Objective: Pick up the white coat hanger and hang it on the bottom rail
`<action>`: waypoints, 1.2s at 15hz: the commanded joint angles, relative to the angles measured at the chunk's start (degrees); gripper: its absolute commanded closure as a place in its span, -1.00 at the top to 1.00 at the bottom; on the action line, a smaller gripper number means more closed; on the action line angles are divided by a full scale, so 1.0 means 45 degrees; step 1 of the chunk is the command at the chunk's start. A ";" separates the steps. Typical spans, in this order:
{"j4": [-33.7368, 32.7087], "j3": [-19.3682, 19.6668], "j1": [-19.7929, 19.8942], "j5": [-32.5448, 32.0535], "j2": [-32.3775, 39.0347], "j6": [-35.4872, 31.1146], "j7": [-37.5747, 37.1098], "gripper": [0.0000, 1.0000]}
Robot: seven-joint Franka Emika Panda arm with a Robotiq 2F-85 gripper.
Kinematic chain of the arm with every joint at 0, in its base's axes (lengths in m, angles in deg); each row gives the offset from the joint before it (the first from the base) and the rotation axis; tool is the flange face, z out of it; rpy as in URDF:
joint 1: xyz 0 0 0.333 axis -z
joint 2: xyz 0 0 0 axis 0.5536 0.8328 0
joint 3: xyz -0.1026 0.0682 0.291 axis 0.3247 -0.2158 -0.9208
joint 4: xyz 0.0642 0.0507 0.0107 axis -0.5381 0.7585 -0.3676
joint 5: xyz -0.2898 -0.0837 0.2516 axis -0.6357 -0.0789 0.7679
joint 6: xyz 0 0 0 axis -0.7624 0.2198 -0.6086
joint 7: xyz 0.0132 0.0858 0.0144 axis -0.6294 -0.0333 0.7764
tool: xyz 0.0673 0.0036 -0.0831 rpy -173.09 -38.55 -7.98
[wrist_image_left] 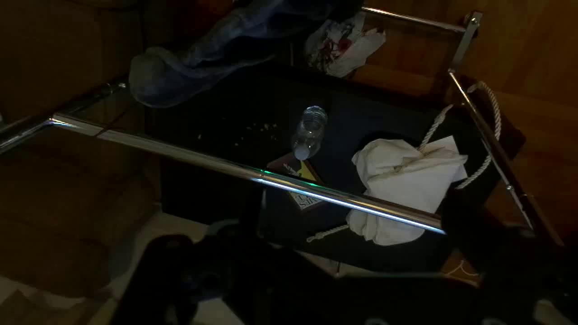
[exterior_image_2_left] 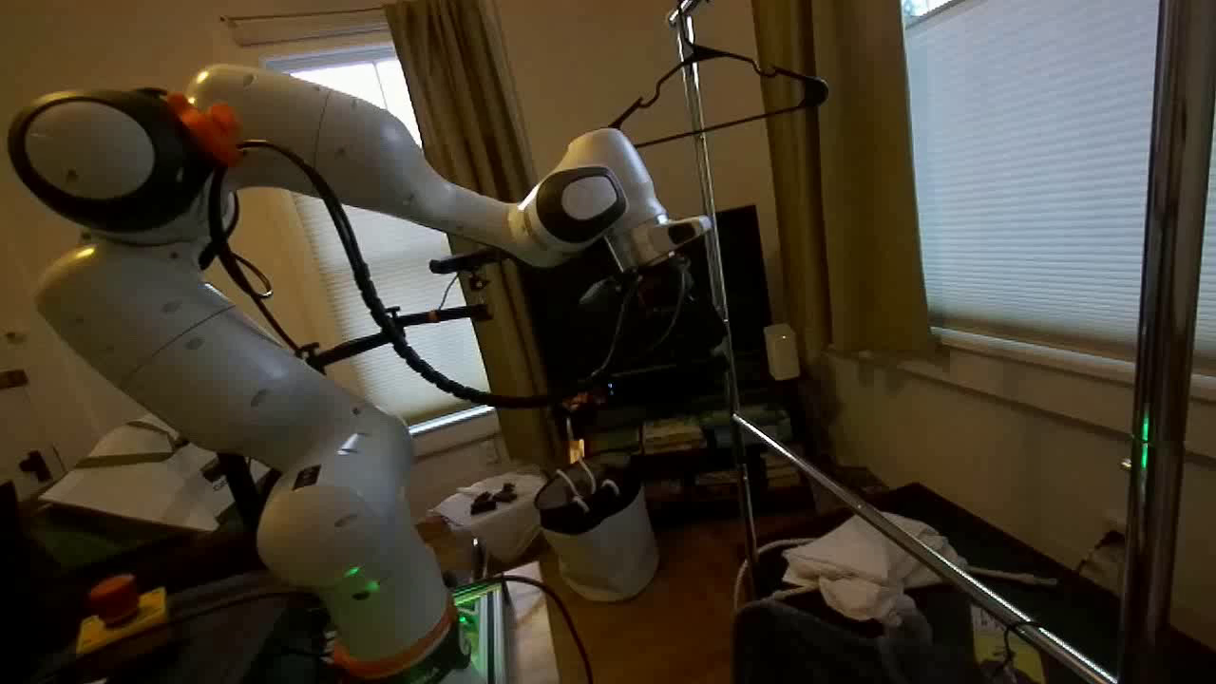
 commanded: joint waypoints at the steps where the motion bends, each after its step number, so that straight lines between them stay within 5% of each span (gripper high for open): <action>1: -0.0030 0.0250 -0.0278 -0.0164 0.0044 0.0059 -0.0128 1.00; 7: -0.0802 0.1251 0.0812 -0.0812 -0.2567 0.0196 -0.0514 1.00; 12: -0.3175 0.1585 0.2419 -0.1997 -0.3315 0.0735 -0.0849 1.00; 13: -0.2413 0.1625 0.1817 -0.1637 -0.3273 0.0155 -0.0412 1.00; 18: -0.3208 0.1732 0.2150 -0.1419 -0.3263 0.0547 -0.0517 1.00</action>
